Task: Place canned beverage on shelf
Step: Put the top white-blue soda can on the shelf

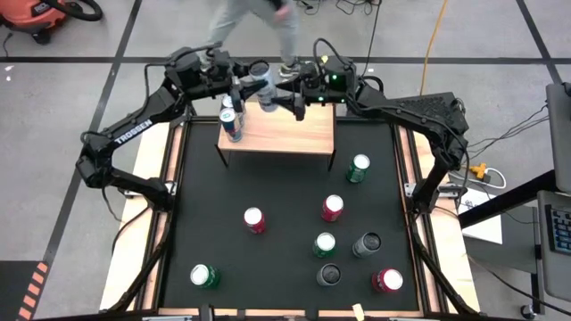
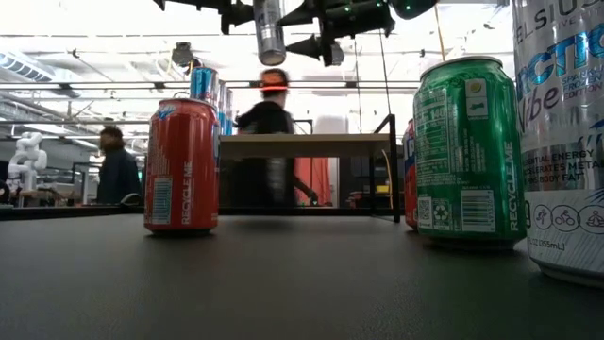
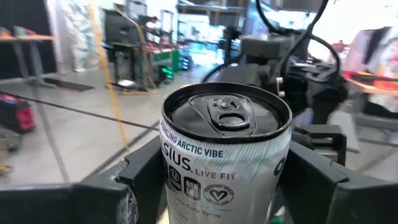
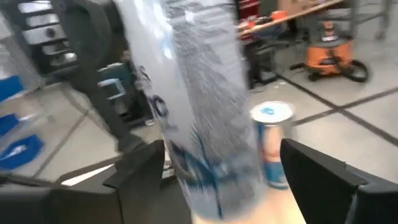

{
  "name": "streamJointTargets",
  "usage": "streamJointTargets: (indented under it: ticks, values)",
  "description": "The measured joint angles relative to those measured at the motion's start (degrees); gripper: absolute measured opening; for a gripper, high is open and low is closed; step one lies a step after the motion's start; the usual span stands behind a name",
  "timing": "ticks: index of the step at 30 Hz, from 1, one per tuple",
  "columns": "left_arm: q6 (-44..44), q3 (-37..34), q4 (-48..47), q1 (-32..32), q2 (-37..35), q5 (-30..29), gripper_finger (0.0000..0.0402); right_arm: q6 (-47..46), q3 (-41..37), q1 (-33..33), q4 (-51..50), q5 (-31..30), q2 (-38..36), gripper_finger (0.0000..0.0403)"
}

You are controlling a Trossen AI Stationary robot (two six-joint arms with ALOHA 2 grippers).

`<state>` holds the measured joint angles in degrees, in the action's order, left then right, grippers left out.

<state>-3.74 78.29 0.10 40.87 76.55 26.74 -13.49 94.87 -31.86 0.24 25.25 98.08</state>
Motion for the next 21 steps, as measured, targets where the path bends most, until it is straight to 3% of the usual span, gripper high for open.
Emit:
streamJointTargets:
  ticks: [11,21]
  values:
    - [3.04,0.03,-0.50,4.40,2.37,-1.25,0.0253,0.47,0.15,-4.64,-5.91,0.38,-4.77,0.0304]
    - [3.25,0.01,2.63,8.92,5.68,5.93,0.0253,-3.59,0.15,-6.01,-7.39,0.93,-5.20,0.0304]
